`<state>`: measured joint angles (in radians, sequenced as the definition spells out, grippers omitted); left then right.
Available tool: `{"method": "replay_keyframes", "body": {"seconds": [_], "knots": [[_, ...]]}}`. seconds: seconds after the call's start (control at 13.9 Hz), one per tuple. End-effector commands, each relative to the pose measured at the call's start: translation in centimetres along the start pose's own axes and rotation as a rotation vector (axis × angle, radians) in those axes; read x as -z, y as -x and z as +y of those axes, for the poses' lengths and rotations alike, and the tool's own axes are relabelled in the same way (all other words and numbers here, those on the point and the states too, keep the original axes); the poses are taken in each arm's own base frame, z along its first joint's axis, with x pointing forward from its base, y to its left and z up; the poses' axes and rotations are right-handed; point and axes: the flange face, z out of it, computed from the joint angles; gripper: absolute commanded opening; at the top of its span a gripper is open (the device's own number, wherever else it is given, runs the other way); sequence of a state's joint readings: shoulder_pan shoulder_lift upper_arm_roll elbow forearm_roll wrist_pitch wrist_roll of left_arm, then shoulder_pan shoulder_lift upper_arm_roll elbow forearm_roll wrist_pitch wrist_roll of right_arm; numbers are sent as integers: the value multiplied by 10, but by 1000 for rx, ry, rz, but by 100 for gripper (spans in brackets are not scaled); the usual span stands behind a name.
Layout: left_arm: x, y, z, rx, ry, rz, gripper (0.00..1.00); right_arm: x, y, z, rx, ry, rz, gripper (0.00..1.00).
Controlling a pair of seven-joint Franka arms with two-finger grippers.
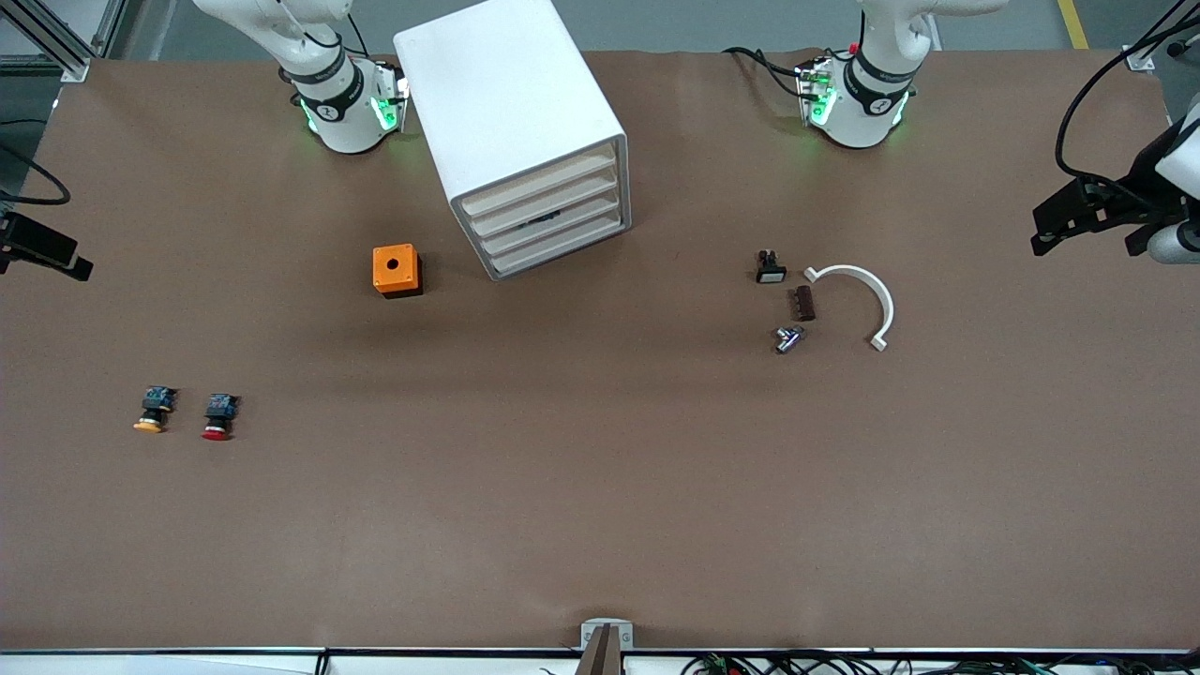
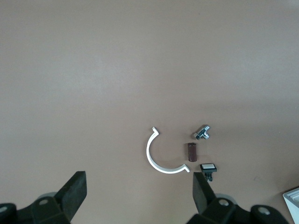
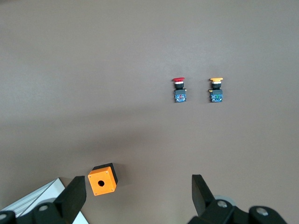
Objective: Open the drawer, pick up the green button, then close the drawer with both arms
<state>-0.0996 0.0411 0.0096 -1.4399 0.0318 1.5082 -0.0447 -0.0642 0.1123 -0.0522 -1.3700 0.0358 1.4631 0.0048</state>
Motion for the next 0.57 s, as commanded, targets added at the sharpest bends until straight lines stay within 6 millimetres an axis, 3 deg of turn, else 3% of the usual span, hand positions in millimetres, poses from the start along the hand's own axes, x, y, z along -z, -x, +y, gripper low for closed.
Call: {"method": "replay_keyframes", "body": {"seconds": [0.0, 0.5], "knots": [[2, 1, -1, -10, 9, -3, 100, 4, -1, 1, -2, -5, -1, 100], [-5, 0, 4, -25, 11, -26, 100, 4, -1, 1, -5, -4, 1, 100]]}}
